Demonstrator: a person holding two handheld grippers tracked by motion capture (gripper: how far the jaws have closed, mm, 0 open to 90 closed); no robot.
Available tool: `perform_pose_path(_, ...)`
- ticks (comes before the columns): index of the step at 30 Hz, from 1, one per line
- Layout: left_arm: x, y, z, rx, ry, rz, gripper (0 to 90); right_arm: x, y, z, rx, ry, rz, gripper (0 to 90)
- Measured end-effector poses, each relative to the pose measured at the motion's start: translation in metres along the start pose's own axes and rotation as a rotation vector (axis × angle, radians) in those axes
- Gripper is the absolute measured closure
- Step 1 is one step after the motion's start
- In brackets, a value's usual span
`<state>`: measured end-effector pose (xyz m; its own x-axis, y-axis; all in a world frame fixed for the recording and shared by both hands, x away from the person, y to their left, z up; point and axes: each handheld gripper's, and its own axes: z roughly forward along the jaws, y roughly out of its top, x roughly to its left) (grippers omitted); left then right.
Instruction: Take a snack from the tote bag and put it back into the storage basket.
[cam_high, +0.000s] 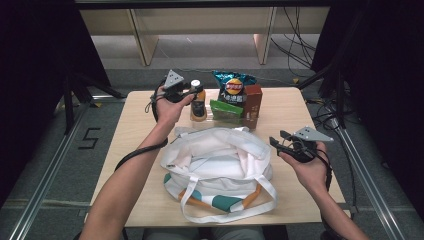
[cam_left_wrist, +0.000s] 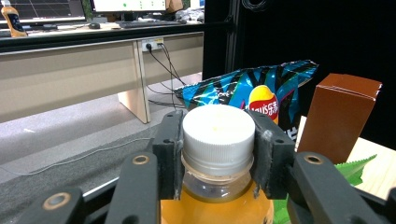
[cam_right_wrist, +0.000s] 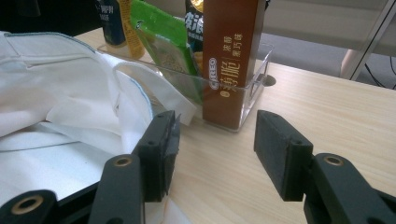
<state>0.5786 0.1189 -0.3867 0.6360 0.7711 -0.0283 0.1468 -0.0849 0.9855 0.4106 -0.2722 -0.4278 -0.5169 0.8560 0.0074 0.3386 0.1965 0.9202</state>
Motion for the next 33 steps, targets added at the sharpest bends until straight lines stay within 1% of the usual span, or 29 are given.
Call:
perform_pose_path(3, 0.000, -0.001, 0.000, 0.005, 0.002, 0.000, 58.4, 0.000, 0.000, 0.000, 0.002, 0.006, 0.005, 49.1)
perform_pose_path(5, 0.000, -0.002, 0.000, 0.009, 0.002, 0.000, 58.4, 0.000, 0.000, 0.000, 0.002, 0.005, 0.005, 49.1)
perform_pose_path(6, 0.000, -0.002, 0.000, 0.012, 0.002, 0.001, 58.4, 0.000, 0.000, 0.000, 0.000, -0.004, 0.002, 49.1)
perform_pose_path(7, 0.000, -0.002, 0.000, 0.014, 0.003, 0.001, 58.4, 0.000, 0.000, 0.000, 0.002, 0.004, 0.006, 49.1)
perform_pose_path(8, 0.000, -0.002, 0.000, 0.015, 0.004, 0.000, 58.4, 0.000, 0.000, 0.000, 0.001, -0.002, 0.002, 49.1)
perform_pose_path(9, 0.000, -0.003, 0.000, 0.016, 0.003, -0.005, 58.4, 0.001, 0.000, 0.000, 0.003, 0.004, 0.020, 49.1)
perform_pose_path(11, 0.000, -0.003, 0.001, 0.018, 0.002, -0.006, 58.4, 0.000, 0.000, 0.000, -0.002, -0.001, -0.004, 49.1)
perform_pose_path(14, 0.000, -0.004, 0.001, 0.028, 0.003, -0.007, 58.4, 0.000, 0.000, 0.000, -0.001, 0.003, 0.001, 49.1)
perform_pose_path(15, 0.000, -0.005, 0.001, 0.031, 0.002, -0.006, 58.4, 0.001, 0.000, 0.000, 0.003, 0.003, 0.019, 49.1)
perform_pose_path(16, 0.000, -0.005, 0.001, 0.033, 0.003, -0.004, 58.4, 0.001, -0.001, 0.000, 0.005, -0.003, 0.019, 49.1)
perform_pose_path(18, 0.000, -0.006, 0.001, 0.035, 0.004, -0.009, 58.4, 0.001, 0.000, 0.000, 0.002, 0.005, 0.009, 49.1)
perform_pose_path(19, 0.000, -0.007, 0.001, 0.036, 0.003, -0.008, 58.4, 0.001, 0.000, 0.001, 0.003, 0.013, 0.014, 49.1)
perform_pose_path(20, 0.001, -0.007, 0.001, 0.042, 0.002, -0.003, 58.4, 0.000, 0.000, 0.000, -0.003, 0.001, -0.008, 49.1)
perform_pose_path(21, 0.001, -0.007, 0.002, 0.047, 0.001, -0.003, 58.4, 0.000, 0.000, 0.000, 0.000, 0.005, 0.001, 49.1)
perform_pose_path(23, 0.001, -0.008, 0.002, 0.053, 0.002, 0.000, 58.4, 0.000, 0.000, 0.000, 0.000, 0.002, 0.001, 49.1)
perform_pose_path(24, 0.001, -0.009, 0.002, 0.052, 0.005, -0.005, 58.4, 0.000, 0.000, 0.000, 0.004, 0.002, 0.002, 49.1)
perform_pose_path(26, 0.001, -0.010, 0.002, 0.056, 0.008, -0.005, 58.4, 0.003, -0.001, 0.000, 0.014, 0.003, 0.024, 49.1)
perform_pose_path(27, 0.001, -0.011, 0.003, 0.059, 0.009, -0.008, 58.4, 0.002, 0.000, 0.000, 0.015, 0.004, 0.010, 49.1)
perform_pose_path(30, 0.000, -0.014, 0.003, 0.066, 0.006, -0.010, 58.4, 0.004, 0.000, 0.000, 0.017, 0.002, 0.024, 49.1)
perform_pose_path(31, 0.001, -0.014, 0.003, 0.071, 0.006, -0.006, 58.4, 0.002, 0.000, 0.000, 0.015, 0.003, 0.009, 49.1)
perform_pose_path(32, 0.001, -0.015, 0.004, 0.071, 0.008, -0.015, 58.4, 0.002, 0.000, 0.000, 0.016, 0.005, 0.014, 49.1)
perform_pose_path(33, 0.001, -0.016, 0.004, 0.071, 0.011, -0.015, 58.4, 0.002, -0.001, 0.000, 0.011, 0.003, 0.015, 49.1)
